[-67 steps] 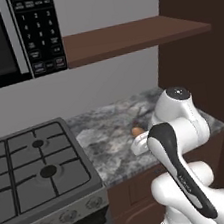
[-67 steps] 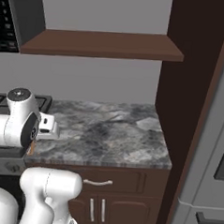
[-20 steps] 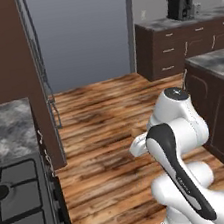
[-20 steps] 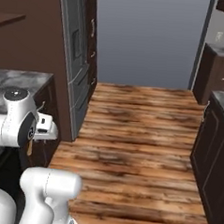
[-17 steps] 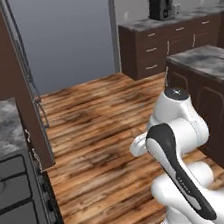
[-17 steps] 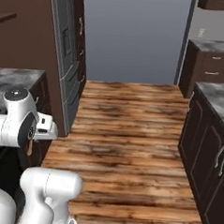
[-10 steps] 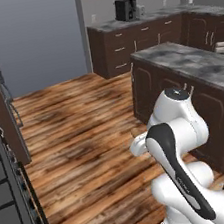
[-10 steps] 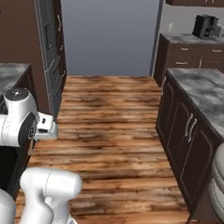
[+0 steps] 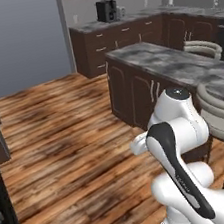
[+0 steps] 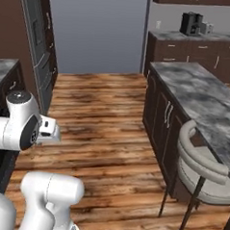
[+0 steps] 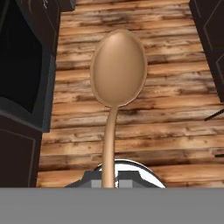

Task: Take the fork and place it on the left side of the plate. Then take the spoon and place it on the right side of the plate. Make sure they're directly next to the plate.

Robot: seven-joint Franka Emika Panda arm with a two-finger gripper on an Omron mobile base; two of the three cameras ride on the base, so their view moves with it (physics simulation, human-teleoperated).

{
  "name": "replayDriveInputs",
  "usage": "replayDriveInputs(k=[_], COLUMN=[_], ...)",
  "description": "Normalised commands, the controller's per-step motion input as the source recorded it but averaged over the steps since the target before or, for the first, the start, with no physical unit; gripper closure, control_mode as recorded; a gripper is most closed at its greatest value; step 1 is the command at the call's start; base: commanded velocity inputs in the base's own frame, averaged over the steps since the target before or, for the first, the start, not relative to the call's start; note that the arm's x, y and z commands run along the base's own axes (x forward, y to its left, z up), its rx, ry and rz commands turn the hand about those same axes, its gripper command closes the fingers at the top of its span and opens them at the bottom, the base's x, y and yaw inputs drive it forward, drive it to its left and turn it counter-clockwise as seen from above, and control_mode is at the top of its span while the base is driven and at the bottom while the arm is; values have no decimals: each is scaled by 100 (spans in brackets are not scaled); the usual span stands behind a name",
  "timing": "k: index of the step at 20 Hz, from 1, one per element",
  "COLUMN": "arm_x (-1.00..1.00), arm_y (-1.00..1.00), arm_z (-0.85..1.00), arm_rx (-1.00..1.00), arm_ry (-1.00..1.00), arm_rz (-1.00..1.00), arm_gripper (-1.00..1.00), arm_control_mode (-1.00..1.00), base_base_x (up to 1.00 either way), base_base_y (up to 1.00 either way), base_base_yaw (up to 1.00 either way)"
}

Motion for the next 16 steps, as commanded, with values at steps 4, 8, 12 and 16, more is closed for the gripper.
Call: replayDriveInputs(k=[4,8,12,16], arm_x=[0,0,0,0], arm_y=[0,0,0,0], arm_z=[0,0,0,0], arm_rx=[0,0,0,0], arm_ry=[0,0,0,0], arm_rz=[0,0,0,0], arm_gripper=[100,100,100,100], arm_control_mode=[100,100,100,100], base_base_x=[-42,-61,-78,-66], base_base_y=[-73,-76,-81,-89], base_base_yaw=[0,0,0,-2])
